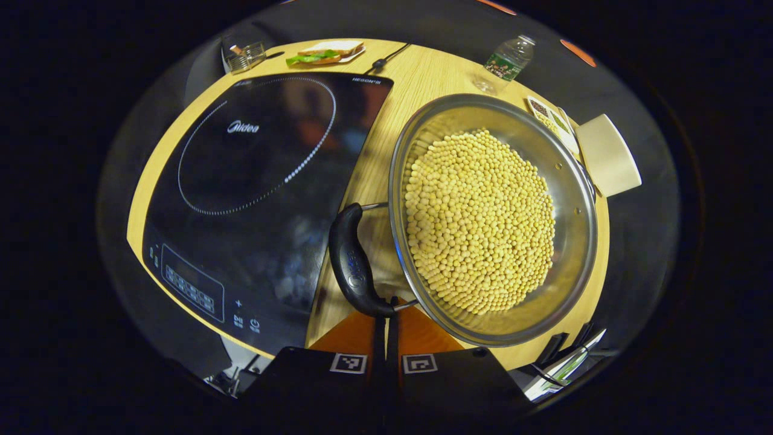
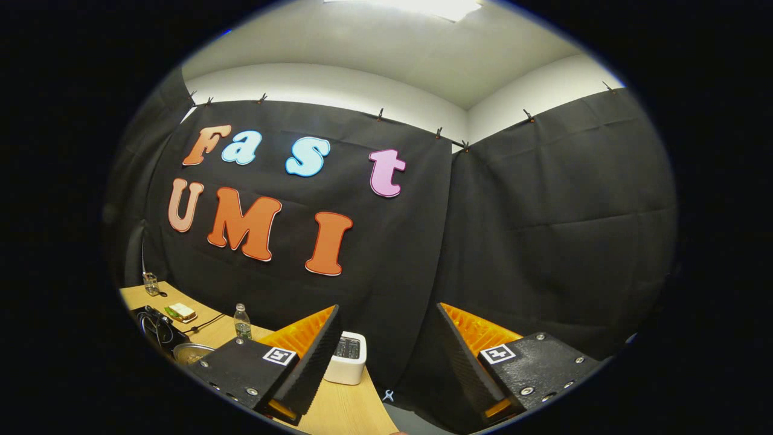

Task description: First push the handle of the pot to place it horizontally, then grasp the pot with both hands and set it on the induction cooktop.

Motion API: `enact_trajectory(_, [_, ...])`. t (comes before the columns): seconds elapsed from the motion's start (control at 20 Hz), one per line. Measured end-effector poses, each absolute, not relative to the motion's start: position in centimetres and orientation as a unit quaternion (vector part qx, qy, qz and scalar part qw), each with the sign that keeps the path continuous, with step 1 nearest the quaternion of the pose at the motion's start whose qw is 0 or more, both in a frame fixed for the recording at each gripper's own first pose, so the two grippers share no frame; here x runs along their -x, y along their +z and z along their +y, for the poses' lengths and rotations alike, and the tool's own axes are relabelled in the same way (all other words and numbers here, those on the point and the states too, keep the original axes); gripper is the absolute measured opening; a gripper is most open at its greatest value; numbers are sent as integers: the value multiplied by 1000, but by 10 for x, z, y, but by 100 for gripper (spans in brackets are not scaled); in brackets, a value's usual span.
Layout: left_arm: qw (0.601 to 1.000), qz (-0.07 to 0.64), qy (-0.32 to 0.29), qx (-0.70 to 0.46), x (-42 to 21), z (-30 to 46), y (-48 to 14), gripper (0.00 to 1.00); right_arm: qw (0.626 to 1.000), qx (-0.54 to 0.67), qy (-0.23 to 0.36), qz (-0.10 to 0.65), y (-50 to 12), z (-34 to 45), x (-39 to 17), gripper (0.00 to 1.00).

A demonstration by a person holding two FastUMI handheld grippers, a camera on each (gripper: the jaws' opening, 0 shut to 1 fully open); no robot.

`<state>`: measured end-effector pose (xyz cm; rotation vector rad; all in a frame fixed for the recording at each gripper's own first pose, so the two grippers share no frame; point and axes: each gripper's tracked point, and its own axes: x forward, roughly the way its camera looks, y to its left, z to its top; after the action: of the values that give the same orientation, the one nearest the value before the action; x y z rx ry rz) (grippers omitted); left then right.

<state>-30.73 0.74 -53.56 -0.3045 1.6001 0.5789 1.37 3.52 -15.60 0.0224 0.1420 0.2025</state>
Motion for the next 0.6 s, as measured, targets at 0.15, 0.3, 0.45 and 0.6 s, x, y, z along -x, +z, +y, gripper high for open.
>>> enact_trajectory(0.15, [669, 695, 244, 96, 295, 35, -522, 8, 992, -6, 99, 78, -159, 39, -12, 95])
enact_trajectory(0.3, [687, 685, 229, 74, 281, 53, -520, 8, 992, -6, 98, 86, -163, 42, -11, 95])
enact_trajectory(0.45, [696, 682, 211, 74, 275, 69, -515, 8, 991, -5, 95, 96, -169, 46, -11, 95])
enact_trajectory(0.6, [706, 680, 188, 61, 262, 85, -516, 8, 990, -1, 94, 107, -175, 49, -11, 95])
